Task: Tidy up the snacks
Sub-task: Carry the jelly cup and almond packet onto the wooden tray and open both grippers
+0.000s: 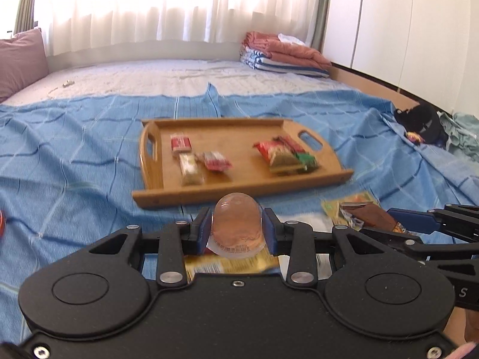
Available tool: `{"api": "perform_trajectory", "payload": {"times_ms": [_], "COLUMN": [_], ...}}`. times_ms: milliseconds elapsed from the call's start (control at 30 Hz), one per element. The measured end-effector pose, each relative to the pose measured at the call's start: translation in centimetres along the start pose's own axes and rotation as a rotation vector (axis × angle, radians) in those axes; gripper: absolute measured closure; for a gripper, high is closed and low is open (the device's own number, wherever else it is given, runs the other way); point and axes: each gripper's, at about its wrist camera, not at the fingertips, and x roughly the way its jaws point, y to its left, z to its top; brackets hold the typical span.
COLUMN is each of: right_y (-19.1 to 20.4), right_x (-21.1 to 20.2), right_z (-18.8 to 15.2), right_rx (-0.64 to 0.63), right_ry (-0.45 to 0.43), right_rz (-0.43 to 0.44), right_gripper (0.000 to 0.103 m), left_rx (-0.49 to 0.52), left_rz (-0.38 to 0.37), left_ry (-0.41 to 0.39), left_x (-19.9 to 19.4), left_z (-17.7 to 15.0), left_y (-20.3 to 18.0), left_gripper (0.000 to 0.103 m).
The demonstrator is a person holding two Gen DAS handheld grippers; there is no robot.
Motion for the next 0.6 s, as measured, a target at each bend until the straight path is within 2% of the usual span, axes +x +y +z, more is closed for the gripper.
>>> {"api": "perform_trajectory", "payload": {"times_ms": [133,300,400,600], "right_y": [-1.5,-3.6,-4.6,-5.9], "right_x": [2.2,6.2,8.6,14.5], "right_z": [2.7,6.4,8.5,11.9], "right_rx": [0.012,0.047,0.052,0.07], "right_ry": [0.02,0.072,0.087,0.152], "right_rz": [-0.034,-0.054,-0.07,-0.068], "right_gripper": [0.054,0.054,0.054,0.054], "left_rx": [-0.009,-0.089,-0.114,-0.17], "left_rz": [0.004,0.012,0.038,0.034], "left_ry": [0.002,0.07,0.08,0.115], "left_x": [1.9,6.3,9.0,14.4], "left_z": [3.0,6.5,8.1,10.7], "left_y": [0.7,2.6,3.4,4.8], "left_gripper": [0.068,0.068,0.068,0.068]}}
